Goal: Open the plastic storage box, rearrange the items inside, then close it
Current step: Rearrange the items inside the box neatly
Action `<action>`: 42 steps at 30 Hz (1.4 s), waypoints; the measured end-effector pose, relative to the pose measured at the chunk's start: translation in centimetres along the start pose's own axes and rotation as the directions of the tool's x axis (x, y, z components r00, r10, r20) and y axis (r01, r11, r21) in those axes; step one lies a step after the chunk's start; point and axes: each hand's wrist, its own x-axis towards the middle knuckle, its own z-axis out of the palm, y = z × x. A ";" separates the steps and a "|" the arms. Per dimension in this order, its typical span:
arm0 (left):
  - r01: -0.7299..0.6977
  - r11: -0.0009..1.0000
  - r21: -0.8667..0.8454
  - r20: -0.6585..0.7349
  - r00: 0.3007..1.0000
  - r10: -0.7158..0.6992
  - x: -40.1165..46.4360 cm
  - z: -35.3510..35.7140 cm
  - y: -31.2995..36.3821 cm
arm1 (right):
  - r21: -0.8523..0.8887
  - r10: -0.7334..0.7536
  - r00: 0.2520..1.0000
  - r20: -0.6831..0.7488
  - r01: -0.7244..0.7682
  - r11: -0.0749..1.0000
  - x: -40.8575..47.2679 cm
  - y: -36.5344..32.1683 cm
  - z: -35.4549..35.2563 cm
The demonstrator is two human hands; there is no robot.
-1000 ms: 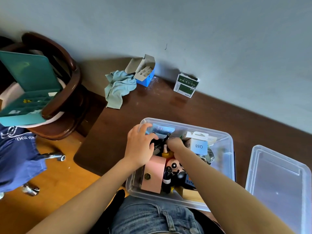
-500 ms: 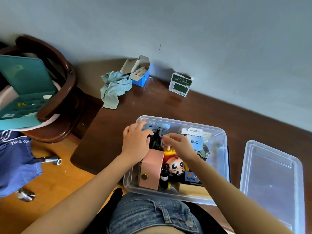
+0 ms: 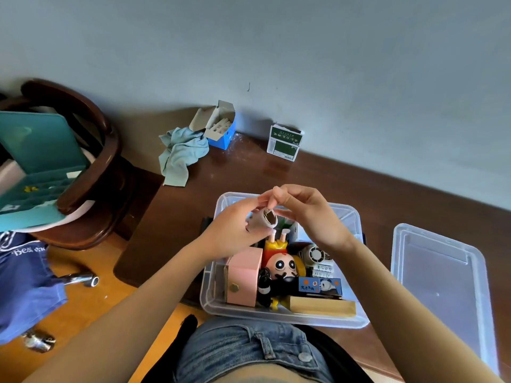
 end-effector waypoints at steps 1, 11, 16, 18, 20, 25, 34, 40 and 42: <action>0.004 1.000 0.001 0.004 1.000 -0.004 0.3 -0.1 0.2 | 0.008 -0.013 1.000 0.009 0.013 1.000 -0.2 -0.1 -0.2; 0.070 0.996 -0.060 -0.049 0.996 -0.072 2.4 3.7 0.3 | -0.408 0.029 0.873 -0.486 -0.256 0.876 -4.8 0.4 -3.1; 0.005 1.000 0.016 0.034 0.999 -0.006 2.8 5.3 -0.3 | -0.777 0.397 0.883 -0.251 -0.428 0.461 -7.4 4.3 -1.8; -0.003 0.999 0.038 0.036 0.999 0.002 2.9 5.7 -0.2 | -0.846 0.468 0.860 -0.205 -0.396 0.357 -7.6 5.7 -0.8; -0.006 0.997 0.074 0.026 1.000 0.004 3.1 5.9 -0.1 | -0.869 0.508 0.835 -0.211 -0.398 0.293 -7.3 6.9 -0.1; -0.010 0.988 0.154 -0.003 1.000 0.011 3.5 6.6 -0.3 | -0.871 0.549 0.803 -0.234 -0.424 0.250 -6.4 8.4 0.8; -0.122 0.962 0.242 0.040 0.992 0.116 3.7 7.6 -0.4 | -0.829 0.544 0.824 -0.155 -0.408 0.382 -6.2 8.2 -0.3; -0.062 0.958 0.279 0.030 0.998 0.056 3.1 8.8 -0.3 | -0.820 0.543 0.834 -0.102 -0.379 0.428 -7.2 8.8 0.6; -0.031 0.958 0.286 -0.026 0.999 0.040 2.9 8.9 -0.3 | -0.847 0.553 0.826 -0.113 -0.370 0.381 -7.4 8.8 1.1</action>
